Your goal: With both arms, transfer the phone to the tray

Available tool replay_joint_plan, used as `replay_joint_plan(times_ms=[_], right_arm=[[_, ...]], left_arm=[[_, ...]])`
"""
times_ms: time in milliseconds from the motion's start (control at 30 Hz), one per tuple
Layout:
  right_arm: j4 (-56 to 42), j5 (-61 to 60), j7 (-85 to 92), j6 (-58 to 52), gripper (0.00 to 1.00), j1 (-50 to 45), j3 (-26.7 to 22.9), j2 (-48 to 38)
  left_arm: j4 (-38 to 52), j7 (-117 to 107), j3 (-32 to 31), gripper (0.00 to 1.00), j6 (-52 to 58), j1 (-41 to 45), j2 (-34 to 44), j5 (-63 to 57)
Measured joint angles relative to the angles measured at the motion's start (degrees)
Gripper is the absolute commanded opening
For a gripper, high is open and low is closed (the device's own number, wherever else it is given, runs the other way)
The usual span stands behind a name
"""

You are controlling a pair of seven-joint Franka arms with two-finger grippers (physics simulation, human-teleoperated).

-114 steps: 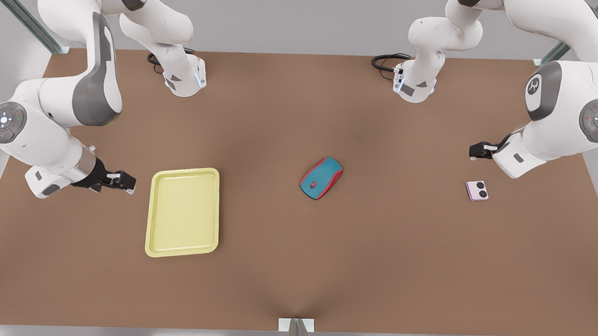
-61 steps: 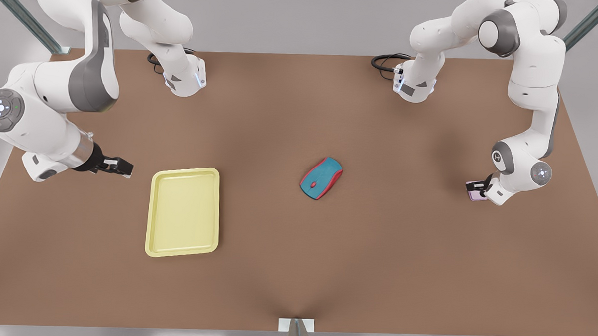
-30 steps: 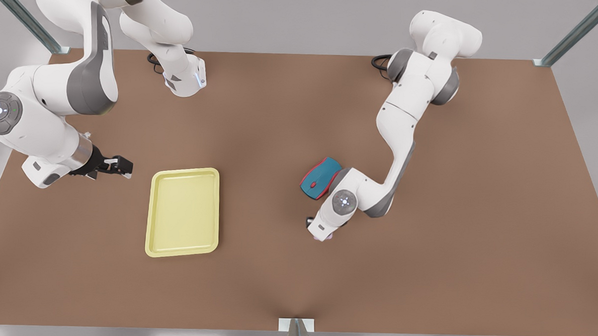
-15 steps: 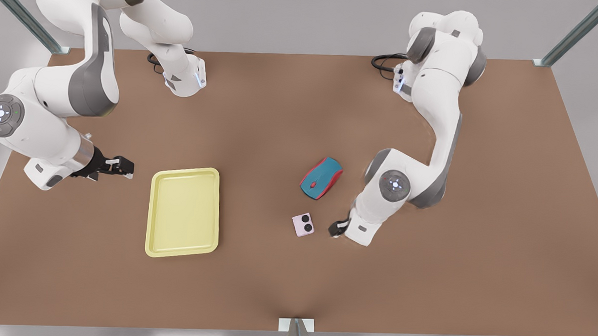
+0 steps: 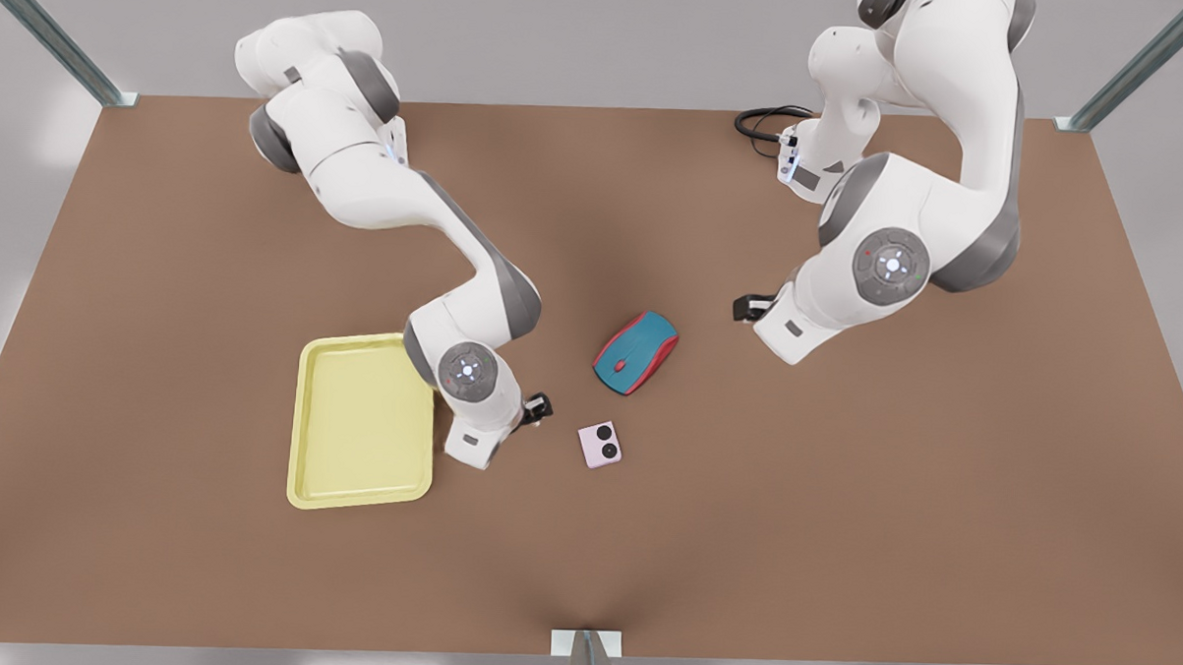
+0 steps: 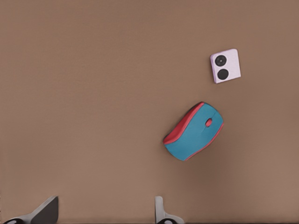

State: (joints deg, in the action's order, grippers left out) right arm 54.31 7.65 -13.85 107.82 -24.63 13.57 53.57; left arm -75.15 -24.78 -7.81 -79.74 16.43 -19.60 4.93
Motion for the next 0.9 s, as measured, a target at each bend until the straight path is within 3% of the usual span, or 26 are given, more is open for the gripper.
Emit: replay_joint_plan(times_ms=[133, 433, 800, 900], right_arm=[[-4.28, 0.62, -9.55, 7.64, 1.00, -4.94, 0.23, 7.71], [-5.80, 0.53, -26.11, 21.43, 1.00, -8.20, 1.26, 14.52], [-5.50, 3.34, -30.42, 24.31, 1.00, -9.82, -0.35, 15.86], [-5.46, 3.72, -29.85, 24.64, 1.00, -10.16, -0.89, 16.28]], left_arm=[[-0.02, 2.84, 0.01, 1.00, 0.30, 0.01, -0.41, 0.16], [0.01, 7.36, 0.01, 1.00, 0.07, 0.01, -0.77, 0.16], [1.06, 10.83, 0.38, 1.00, -0.49, -1.00, 0.01, 0.27], [2.16, 11.41, 4.71, 1.00, -0.45, -1.98, -0.07, 2.24]])
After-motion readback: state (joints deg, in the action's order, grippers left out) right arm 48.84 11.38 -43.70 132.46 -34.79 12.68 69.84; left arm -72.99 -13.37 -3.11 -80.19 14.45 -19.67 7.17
